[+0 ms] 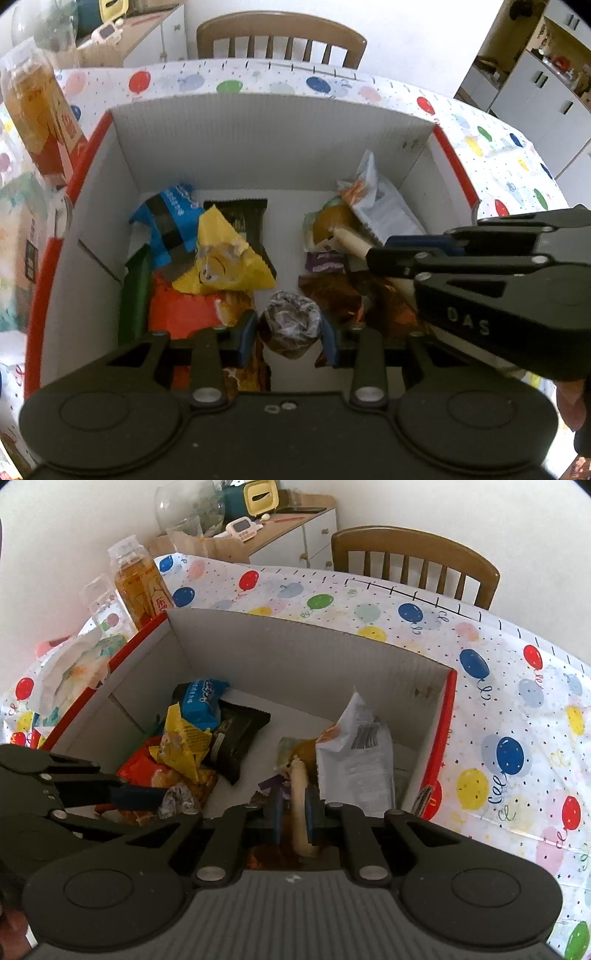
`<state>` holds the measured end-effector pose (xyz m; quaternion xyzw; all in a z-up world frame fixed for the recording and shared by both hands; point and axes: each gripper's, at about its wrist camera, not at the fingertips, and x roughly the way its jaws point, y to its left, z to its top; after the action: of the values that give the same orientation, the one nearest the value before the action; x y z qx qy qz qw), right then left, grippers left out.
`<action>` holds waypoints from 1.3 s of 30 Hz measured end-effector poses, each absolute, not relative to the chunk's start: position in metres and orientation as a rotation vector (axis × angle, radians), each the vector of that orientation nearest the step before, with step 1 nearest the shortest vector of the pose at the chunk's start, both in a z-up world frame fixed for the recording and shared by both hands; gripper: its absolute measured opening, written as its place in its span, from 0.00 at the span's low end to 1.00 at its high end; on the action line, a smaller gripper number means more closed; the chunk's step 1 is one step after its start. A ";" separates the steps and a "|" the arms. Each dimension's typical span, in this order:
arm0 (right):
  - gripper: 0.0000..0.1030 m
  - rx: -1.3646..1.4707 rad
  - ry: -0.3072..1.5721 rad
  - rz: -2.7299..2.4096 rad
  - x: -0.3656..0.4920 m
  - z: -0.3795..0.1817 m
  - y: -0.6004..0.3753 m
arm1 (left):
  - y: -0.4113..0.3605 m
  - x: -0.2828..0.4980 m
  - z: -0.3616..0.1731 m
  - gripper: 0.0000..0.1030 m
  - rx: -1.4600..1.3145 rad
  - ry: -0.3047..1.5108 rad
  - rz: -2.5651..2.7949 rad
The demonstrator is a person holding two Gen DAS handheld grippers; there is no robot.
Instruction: Organize snacks
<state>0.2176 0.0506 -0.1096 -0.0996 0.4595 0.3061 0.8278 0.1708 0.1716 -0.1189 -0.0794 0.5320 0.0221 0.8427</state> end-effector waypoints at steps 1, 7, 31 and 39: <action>0.12 -0.203 0.977 0.650 0.217 -0.109 0.049 | 0.172 0.171 -0.120 0.33 -0.172 1.127 0.048; 0.12 -0.160 0.974 0.648 0.214 -0.101 0.039 | 0.168 0.170 -0.125 0.33 -0.165 1.137 0.048; 0.13 -0.113 0.817 0.666 0.163 -0.044 -0.022 | 0.152 0.134 -0.063 0.68 -0.142 0.959 0.074; 0.52 -0.087 0.741 0.672 0.140 -0.026 -0.048 | 0.140 0.114 -0.039 0.82 -0.122 0.875 0.093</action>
<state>0.1402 -0.0477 -0.0263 -0.0415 0.3553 0.3219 0.8766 0.1141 0.1398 -0.0389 -0.0590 0.4233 0.0451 0.9030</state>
